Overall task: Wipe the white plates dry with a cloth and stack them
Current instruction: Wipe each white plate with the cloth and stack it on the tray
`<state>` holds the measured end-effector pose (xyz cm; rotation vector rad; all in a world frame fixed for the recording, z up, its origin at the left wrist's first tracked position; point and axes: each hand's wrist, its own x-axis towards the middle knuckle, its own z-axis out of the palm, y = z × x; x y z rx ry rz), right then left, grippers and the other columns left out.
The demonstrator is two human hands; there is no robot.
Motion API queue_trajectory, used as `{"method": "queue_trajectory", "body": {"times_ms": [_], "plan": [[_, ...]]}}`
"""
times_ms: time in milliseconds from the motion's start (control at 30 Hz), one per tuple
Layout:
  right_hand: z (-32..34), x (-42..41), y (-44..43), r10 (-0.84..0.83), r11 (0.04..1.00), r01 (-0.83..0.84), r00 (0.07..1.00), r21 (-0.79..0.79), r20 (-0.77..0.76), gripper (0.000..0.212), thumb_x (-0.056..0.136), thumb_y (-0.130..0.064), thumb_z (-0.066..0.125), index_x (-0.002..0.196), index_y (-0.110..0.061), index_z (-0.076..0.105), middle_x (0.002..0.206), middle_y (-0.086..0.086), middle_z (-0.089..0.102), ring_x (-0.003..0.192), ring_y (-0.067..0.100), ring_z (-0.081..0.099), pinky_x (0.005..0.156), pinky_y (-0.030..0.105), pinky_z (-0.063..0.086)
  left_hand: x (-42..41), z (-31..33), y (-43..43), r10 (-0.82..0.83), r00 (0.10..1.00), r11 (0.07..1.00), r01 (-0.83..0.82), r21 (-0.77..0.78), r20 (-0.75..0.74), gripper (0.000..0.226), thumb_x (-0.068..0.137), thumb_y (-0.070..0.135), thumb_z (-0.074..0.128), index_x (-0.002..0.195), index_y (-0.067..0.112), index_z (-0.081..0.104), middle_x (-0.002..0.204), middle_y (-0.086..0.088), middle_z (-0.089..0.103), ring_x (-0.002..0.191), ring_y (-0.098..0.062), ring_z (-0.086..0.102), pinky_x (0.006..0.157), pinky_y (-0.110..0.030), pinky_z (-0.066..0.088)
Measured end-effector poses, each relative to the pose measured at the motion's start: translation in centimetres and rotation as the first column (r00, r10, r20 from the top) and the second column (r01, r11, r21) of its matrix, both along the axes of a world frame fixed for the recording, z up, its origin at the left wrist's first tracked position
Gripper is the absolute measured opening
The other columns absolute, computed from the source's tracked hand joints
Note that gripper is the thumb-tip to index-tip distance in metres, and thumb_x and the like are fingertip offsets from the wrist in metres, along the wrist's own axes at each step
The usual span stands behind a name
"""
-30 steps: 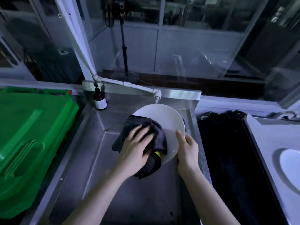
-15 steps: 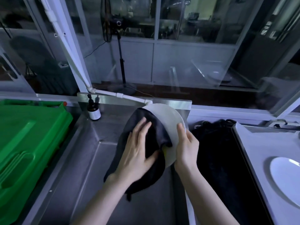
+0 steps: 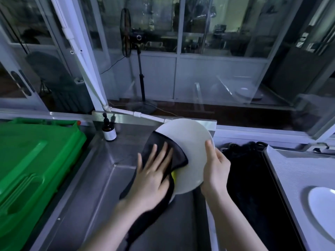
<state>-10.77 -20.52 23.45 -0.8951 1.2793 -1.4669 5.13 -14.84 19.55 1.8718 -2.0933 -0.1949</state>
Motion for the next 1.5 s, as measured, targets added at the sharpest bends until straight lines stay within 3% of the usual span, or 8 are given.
{"method": "queue_trajectory", "body": {"times_ms": [267, 367, 567, 733, 900, 1233, 1300, 1500], "plan": [[-2.8, 2.0, 2.4, 0.134, 0.987, -0.134, 0.991, 0.092, 0.007, 0.041, 0.093, -0.038, 0.064, 0.058, -0.022, 0.047, 0.058, -0.004, 0.04, 0.059, 0.009, 0.037, 0.055, 0.025, 0.03, -1.5, 1.3, -3.0, 0.001, 0.997, 0.999, 0.003, -0.048, 0.073, 0.065, 0.092, 0.049, 0.007, 0.151, 0.033, -0.016, 0.16, 0.014, -0.026, 0.15, -0.014, -0.02, 0.121, -0.053, -0.001], [-1.9, 1.1, 1.4, 0.069, 0.992, -0.073, 0.997, 0.1, 0.041, 0.052, 0.092, -0.038, 0.067, 0.065, 0.002, 0.047, 0.066, 0.008, 0.037, 0.065, 0.019, 0.032, 0.061, 0.034, 0.026, 1.1, 1.4, -3.6, 0.036, 0.998, 0.999, -0.035, -0.021, 0.057, 0.063, 0.1, 0.045, 0.027, 0.157, 0.029, 0.007, 0.16, 0.014, -0.021, 0.151, -0.015, -0.016, 0.121, -0.051, -0.002], [-0.7, 0.0, -0.4, -0.029, 0.995, 0.025, 0.999, 0.101, 0.03, 0.057, 0.092, -0.038, 0.065, 0.059, 0.0, 0.038, 0.059, 0.007, 0.035, 0.059, 0.017, 0.033, 0.06, 0.031, 0.028, -1.1, -0.7, 0.3, -0.039, 0.976, 0.999, 0.032, -0.035, -0.215, 0.061, 0.095, 0.047, 0.014, 0.154, 0.031, 0.024, 0.159, 0.029, -0.004, 0.148, 0.001, -0.014, 0.12, -0.045, -0.013], [-2.3, 1.8, 1.8, 0.095, 0.989, -0.095, 0.995, 0.112, -0.001, 0.057, 0.095, -0.041, 0.062, 0.09, 0.015, 0.054, 0.087, 0.041, 0.053, 0.074, 0.018, 0.049, 0.069, 0.036, 0.038, -3.5, 0.3, -1.6, -0.076, 0.988, 0.993, 0.062, -0.103, -0.137, 0.062, 0.096, 0.043, 0.016, 0.156, 0.033, 0.003, 0.162, 0.024, -0.004, 0.15, -0.006, -0.011, 0.12, -0.051, -0.001], [-1.3, 1.3, 1.2, 0.073, 0.988, -0.082, 0.995, 0.13, 0.072, 0.052, 0.092, -0.039, 0.066, 0.072, 0.007, 0.052, 0.073, 0.011, 0.044, 0.072, 0.021, 0.039, 0.068, 0.038, 0.03, -0.4, 0.9, -4.0, 0.017, 0.998, 0.999, -0.019, -0.035, -0.052, 0.069, 0.097, 0.054, 0.03, 0.156, 0.036, -0.003, 0.162, 0.021, -0.008, 0.152, -0.014, -0.01, 0.121, -0.052, 0.0], [-1.6, 0.9, 1.0, 0.067, 0.99, -0.073, 0.996, 0.116, 0.058, 0.06, 0.089, -0.042, 0.066, 0.08, 0.016, 0.053, 0.073, 0.011, 0.053, 0.074, 0.017, 0.046, 0.067, 0.039, 0.036, -3.5, -0.8, -0.2, -0.137, 0.99, 0.988, 0.134, -0.08, -0.038, 0.064, 0.097, 0.043, 0.019, 0.152, 0.044, -0.013, 0.162, 0.019, -0.017, 0.15, -0.015, -0.019, 0.118, -0.052, -0.007], [-2.3, 1.5, 2.2, 0.11, 0.983, -0.119, 0.992, 0.138, 0.066, 0.056, 0.093, -0.039, 0.066, 0.091, 0.017, 0.057, 0.074, 0.014, 0.062, 0.08, 0.013, 0.055, 0.095, 0.047, 0.022, -2.9, 0.2, -1.8, -0.134, 0.991, 0.986, 0.131, -0.099, -0.016, 0.067, 0.095, 0.048, 0.019, 0.153, 0.036, -0.014, 0.16, 0.022, -0.018, 0.15, -0.012, -0.017, 0.121, -0.052, -0.003], [-0.7, 1.4, 1.7, 0.093, 0.984, -0.114, 0.985, 0.139, 0.148, 0.068, 0.076, -0.05, 0.068, 0.076, 0.015, 0.048, 0.078, 0.009, 0.043, 0.076, 0.021, 0.04, 0.07, 0.039, 0.028, 0.9, 1.7, -4.0, -0.031, 0.995, 0.999, 0.032, -0.009, 0.094, 0.073, 0.094, 0.062, 0.017, 0.156, 0.032, -0.006, 0.158, 0.021, -0.024, 0.147, -0.009, -0.025, 0.121, -0.047, -0.006]]}}
